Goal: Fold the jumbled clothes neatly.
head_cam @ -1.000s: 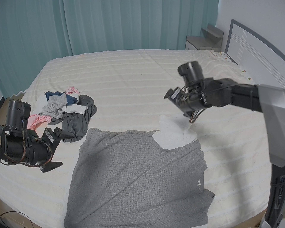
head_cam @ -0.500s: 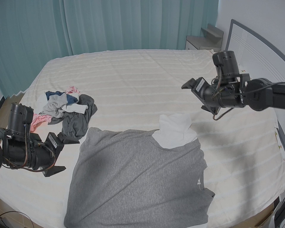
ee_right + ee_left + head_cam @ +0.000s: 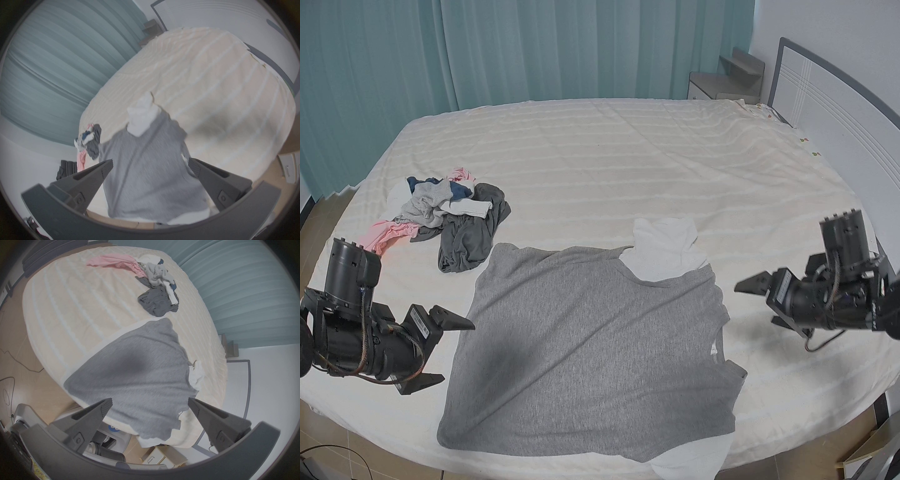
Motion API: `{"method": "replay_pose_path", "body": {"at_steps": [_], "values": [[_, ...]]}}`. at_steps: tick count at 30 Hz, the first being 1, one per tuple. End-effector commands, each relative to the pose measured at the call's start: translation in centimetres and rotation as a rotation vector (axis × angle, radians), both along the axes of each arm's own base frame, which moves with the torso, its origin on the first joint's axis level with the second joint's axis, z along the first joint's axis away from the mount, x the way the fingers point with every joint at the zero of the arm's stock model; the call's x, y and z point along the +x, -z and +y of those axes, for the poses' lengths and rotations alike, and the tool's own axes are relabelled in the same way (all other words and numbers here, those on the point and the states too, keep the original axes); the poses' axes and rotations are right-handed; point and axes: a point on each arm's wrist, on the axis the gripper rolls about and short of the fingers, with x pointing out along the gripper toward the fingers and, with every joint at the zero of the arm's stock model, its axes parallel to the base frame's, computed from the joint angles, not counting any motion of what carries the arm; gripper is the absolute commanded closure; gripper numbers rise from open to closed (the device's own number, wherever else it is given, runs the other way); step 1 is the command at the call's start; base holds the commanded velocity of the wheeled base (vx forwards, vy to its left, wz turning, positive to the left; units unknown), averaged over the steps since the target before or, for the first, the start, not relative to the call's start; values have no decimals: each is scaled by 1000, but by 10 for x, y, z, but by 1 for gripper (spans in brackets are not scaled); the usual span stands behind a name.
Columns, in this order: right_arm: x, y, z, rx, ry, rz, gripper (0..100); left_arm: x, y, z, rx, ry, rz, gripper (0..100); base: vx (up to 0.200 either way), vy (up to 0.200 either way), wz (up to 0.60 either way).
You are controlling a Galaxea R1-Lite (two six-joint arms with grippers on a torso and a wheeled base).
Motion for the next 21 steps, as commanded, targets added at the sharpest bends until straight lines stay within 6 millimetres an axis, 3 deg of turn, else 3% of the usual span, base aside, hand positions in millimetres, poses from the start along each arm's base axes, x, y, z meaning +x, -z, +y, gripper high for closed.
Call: {"method": "replay_pose_path", "body": {"at_steps": [1, 3, 7, 13, 17, 21], "values": [[-119, 49, -60, 47, 47, -7, 0, -32, 42, -2, 46, 51, 159, 0, -200, 0, 0], [-123, 51, -63, 48, 59, -5, 0, -36, 47, -1, 52, 54, 179, 0, -200, 0, 0], [-126, 52, -64, 55, 62, -13, 0, -43, 57, 0, 65, 66, 211, 0, 0, 0, 0], [-126, 51, -65, 67, 66, -18, 0, -56, 91, 3, 71, 85, 206, 0, 0, 0, 0], [-126, 51, -65, 73, 58, -19, 0, -50, 114, 2, 103, 53, 197, 0, 0, 0, 0], [-127, 50, -65, 76, 56, -25, 0, -31, 142, -4, 209, -22, 215, 0, 0, 0, 0]]}}
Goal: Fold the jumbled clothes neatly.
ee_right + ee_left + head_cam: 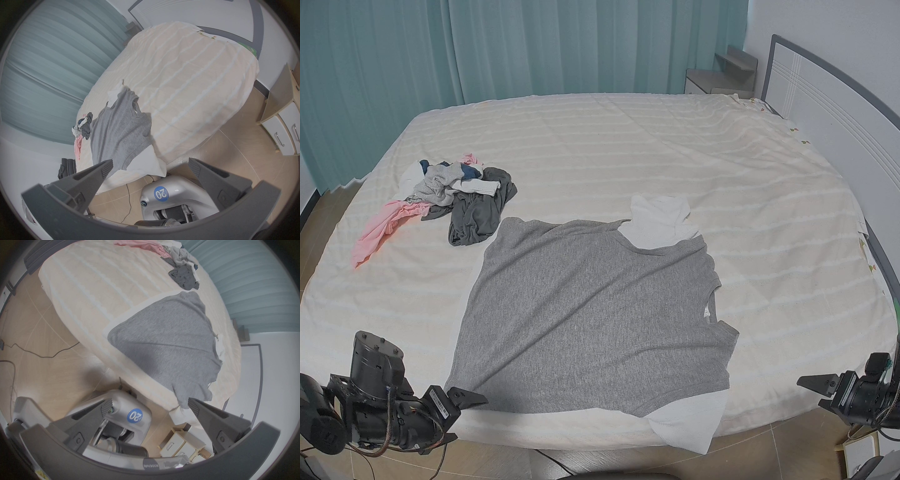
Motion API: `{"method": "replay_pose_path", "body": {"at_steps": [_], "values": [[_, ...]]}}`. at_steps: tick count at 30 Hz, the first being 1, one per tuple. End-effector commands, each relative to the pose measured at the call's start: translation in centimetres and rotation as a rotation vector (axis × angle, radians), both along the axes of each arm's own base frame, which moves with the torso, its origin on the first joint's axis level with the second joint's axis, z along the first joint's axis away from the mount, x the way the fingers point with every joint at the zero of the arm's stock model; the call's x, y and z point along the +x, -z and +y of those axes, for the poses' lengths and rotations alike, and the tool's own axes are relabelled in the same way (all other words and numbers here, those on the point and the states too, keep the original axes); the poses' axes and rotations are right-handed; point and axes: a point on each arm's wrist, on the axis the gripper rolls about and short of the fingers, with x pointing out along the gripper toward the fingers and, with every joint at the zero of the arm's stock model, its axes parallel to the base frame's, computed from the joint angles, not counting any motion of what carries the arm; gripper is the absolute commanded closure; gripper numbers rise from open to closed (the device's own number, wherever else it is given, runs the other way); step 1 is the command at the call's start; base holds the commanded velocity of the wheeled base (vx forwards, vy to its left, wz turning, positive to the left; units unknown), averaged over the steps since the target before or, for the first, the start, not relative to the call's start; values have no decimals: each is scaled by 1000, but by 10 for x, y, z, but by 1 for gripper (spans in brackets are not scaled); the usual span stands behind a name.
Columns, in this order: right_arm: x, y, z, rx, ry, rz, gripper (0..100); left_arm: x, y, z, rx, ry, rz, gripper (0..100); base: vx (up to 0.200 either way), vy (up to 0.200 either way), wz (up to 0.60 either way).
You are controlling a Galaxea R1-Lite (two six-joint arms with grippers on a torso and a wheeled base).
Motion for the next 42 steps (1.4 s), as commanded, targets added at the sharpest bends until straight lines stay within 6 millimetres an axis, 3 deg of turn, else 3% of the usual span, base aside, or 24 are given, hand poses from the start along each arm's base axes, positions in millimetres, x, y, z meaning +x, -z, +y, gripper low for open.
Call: {"method": "replay_pose_path", "body": {"at_steps": [1, 2, 7, 18, 32, 42], "values": [[-2, -3, -1, 15, -1, -26, 0, 7, 54, -2, 159, -61, 149, 0, 0, 0, 0], [-3, -3, -1, 18, -2, -33, 0, 15, 66, -4, 201, -87, 142, 0, 0, 0, 0], [-3, -3, -1, 17, -3, -34, 0, 33, 91, -9, 264, -146, 95, 0, 0, 0, 0], [-3, -5, -1, 19, -3, -43, 0, 54, 106, -13, 317, -261, 28, 0, 0, 0, 0], [-3, -4, -1, 19, -5, -41, 0, 80, 94, -20, 264, -298, -79, 0, 0, 0, 0], [-5, -2, 0, 28, -29, -22, 0, 99, 97, -22, 250, -316, -105, 0, 0, 0, 0]]}}
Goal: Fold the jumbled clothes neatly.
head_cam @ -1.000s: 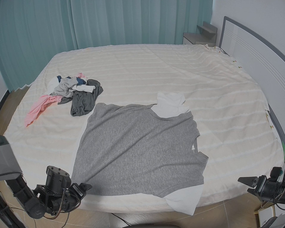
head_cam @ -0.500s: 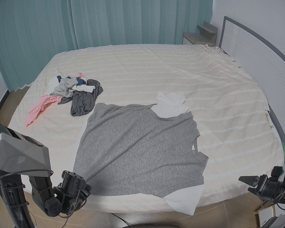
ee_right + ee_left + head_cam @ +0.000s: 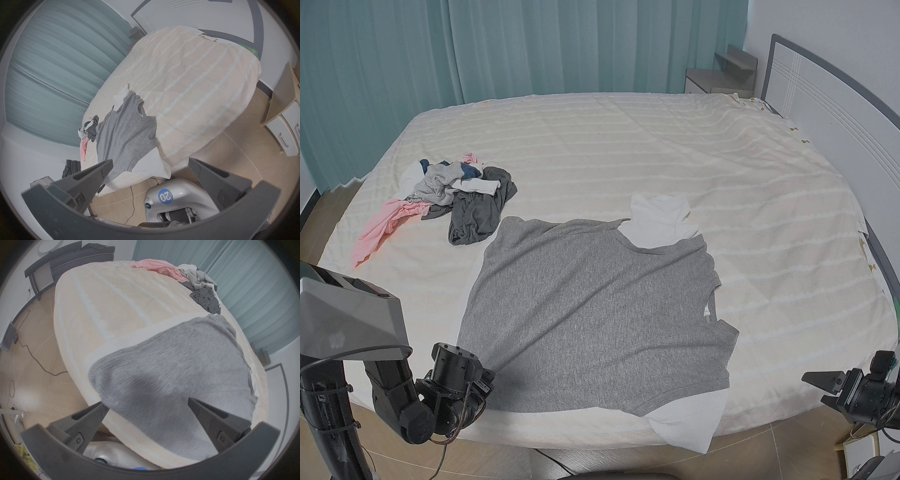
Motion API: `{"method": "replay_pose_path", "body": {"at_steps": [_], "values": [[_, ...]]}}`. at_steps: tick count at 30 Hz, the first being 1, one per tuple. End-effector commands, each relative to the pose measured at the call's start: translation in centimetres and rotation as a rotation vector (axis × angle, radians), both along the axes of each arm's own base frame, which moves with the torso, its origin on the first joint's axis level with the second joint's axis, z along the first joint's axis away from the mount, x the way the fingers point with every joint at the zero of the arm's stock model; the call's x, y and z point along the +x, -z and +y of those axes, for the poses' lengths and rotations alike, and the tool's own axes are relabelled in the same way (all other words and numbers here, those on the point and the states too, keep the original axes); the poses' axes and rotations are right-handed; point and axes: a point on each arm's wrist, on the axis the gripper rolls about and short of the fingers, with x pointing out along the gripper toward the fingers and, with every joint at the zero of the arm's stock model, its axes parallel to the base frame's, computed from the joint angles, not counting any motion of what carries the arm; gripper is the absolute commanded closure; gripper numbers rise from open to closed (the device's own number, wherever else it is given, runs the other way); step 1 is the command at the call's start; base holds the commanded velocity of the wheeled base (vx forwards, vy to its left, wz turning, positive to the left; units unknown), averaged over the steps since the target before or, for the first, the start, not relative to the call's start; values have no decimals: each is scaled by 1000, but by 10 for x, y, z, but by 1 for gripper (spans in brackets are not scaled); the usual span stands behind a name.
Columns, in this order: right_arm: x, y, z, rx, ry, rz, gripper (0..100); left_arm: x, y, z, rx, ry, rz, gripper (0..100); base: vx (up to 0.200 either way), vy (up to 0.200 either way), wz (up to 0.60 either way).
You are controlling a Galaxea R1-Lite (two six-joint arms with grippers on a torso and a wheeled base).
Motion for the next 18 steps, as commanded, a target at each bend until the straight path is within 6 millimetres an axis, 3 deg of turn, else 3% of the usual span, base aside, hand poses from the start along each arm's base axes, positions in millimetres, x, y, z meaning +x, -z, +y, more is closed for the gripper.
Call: {"method": "replay_pose_path", "body": {"at_steps": [1, 2, 7, 18], "values": [[-2, 5, 1, 14, -32, 33, 0, 7, 7, -2, 8, 1, 9, 0, 0, 0, 0], [-2, 6, 1, 18, -41, 40, 0, 8, 8, -2, 6, 0, 7, 100, 0, 0, 0], [1, 14, 4, 50, -107, 112, 0, 6, 7, 1, 23, -20, 6, 100, 0, 0, 0], [43, 25, 17, 66, -191, 280, 0, -19, -22, 12, 26, -41, -41, 100, 0, 0, 0]]}}
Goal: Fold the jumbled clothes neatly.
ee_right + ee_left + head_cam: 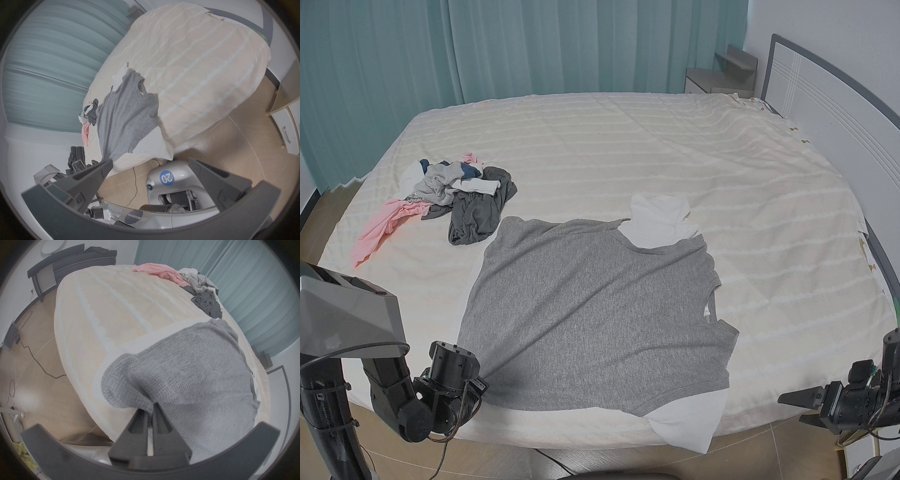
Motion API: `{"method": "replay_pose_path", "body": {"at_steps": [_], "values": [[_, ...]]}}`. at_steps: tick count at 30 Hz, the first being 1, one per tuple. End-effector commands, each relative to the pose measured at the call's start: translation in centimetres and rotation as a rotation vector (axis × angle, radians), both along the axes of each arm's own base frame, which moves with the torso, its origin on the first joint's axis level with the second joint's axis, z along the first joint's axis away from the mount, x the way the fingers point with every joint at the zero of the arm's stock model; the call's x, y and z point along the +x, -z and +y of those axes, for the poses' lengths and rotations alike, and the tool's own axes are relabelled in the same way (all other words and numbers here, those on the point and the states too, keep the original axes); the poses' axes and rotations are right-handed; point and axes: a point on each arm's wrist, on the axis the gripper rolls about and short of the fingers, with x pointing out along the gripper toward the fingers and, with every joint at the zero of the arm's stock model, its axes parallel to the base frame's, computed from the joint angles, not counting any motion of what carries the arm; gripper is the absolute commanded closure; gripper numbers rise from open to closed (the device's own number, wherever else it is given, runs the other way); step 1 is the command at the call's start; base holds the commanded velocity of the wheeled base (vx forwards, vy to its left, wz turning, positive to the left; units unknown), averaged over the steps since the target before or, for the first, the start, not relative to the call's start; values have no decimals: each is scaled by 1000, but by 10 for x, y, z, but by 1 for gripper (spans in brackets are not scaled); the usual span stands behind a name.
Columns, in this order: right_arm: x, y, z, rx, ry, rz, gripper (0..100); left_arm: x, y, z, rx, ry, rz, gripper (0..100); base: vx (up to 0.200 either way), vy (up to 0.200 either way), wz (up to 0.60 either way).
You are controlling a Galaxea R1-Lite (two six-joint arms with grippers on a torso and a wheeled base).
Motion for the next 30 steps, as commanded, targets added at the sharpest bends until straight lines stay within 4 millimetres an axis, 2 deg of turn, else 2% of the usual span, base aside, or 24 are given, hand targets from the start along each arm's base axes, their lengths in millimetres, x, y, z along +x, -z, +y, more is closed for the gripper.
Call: {"method": "replay_pose_path", "body": {"at_steps": [1, 9, 10, 14, 15, 16, 24, 30], "values": [[28, 12, 9, 1, -55, 112, 0, -16, -17, 6, -10, 1, -29, 100, 0, 0, 0], [59, 32, 13, -68, -212, 102, 0, -23, -14, 10, -2, -3, 1, 100, 0, 0, 0], [72, 37, 14, -73, -219, 105, 0, -23, -14, 10, -3, -5, 0, 100, 0, 0, 0], [97, 45, 20, -77, -234, 75, 0, -21, -15, 9, -5, -4, -10, 100, 0, 0, 0], [97, 45, 20, -77, -234, 75, 0, -21, -15, 9, -5, -4, -10, 100, 0, 0, 0], [107, 51, 22, -78, -253, 72, 0, -20, -15, 9, -7, -4, -10, 100, 0, 0, 0], [133, 83, 29, -91, -324, 125, 0, -20, -14, 8, -12, -4, -8, 100, 0, 0, 0], [157, 98, 37, -88, -330, 75, 0, -20, -14, 8, -12, -1, -8, 100, 0, 0, 0]]}}
